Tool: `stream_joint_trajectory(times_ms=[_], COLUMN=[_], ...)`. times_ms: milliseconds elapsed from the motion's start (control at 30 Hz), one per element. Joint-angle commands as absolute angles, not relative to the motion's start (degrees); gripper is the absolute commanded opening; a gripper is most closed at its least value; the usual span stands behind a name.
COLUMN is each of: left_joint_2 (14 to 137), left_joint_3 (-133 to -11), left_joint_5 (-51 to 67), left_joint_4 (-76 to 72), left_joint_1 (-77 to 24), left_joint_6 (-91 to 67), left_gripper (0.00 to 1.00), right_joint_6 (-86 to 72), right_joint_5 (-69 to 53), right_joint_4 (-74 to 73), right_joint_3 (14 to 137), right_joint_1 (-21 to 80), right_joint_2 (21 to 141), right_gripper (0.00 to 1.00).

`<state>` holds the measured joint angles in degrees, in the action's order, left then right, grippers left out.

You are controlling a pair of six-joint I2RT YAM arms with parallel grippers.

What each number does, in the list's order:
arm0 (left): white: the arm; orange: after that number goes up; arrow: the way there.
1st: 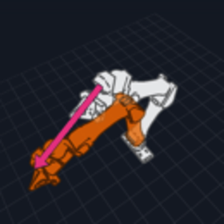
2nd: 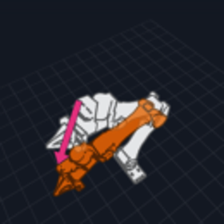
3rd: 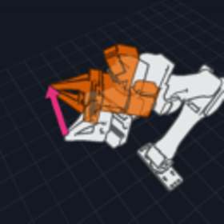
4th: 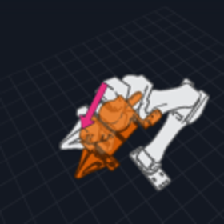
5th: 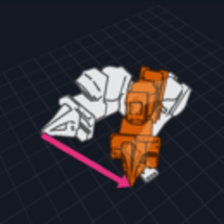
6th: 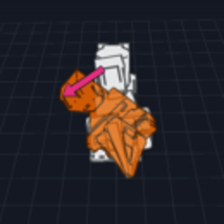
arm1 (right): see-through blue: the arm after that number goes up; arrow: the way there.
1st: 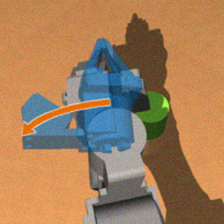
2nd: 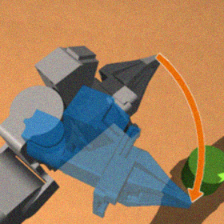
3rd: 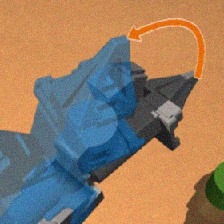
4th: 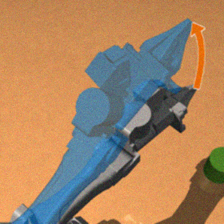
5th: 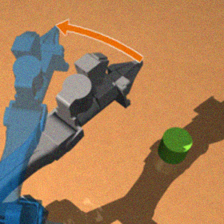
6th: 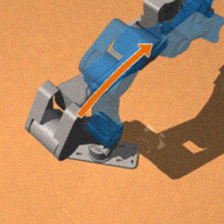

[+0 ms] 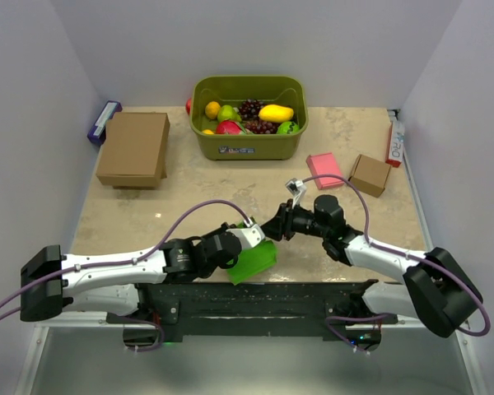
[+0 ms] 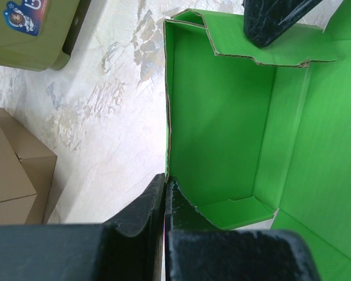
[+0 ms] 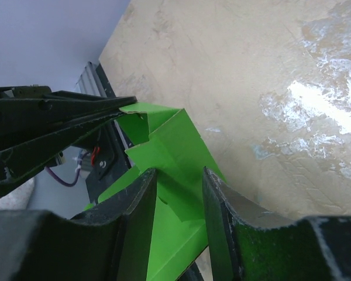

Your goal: Fold the paper box

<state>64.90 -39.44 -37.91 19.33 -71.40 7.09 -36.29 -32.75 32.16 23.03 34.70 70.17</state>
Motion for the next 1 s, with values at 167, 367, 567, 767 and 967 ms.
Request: stream_joint_trajectory(times_ms=[167, 367, 567, 767, 967], left_joint_2=[62.84, 62.58, 63.98, 64.34, 65.04], left_joint_3=[-39.46, -39.02, -39.11, -39.02, -38.94], left_joint_5=[-34.37, -31.38, -29.53, -29.36, -29.09], left_joint_4=[15.56, 15.03, 14.94, 14.85, 14.85], left_joint_1=[-71.98, -72.33, -72.60, -72.69, -73.04], left_joint_6=[7.64, 8.26, 8.61, 8.53, 8.70], left_gripper=[0.00, 0.00, 0.00, 0.00, 0.00], right_joint_6=[-32.26, -29.45, -27.25, -24.79, -23.73], right_joint_5=[-34.54, -34.45, -31.83, -27.52, -22.86], right_joint_4=[34.01, 33.49, 33.40, 32.17, 31.73], right_joint_3=[23.29, 24.08, 23.47, 22.77, 22.59], right_joint_1=[34.81, 35.16, 36.38, 39.02, 41.48], right_joint_2=[70.31, 71.28, 72.86, 73.92, 75.14], right_gripper=[0.42, 0.44, 0.44, 0.41, 0.34])
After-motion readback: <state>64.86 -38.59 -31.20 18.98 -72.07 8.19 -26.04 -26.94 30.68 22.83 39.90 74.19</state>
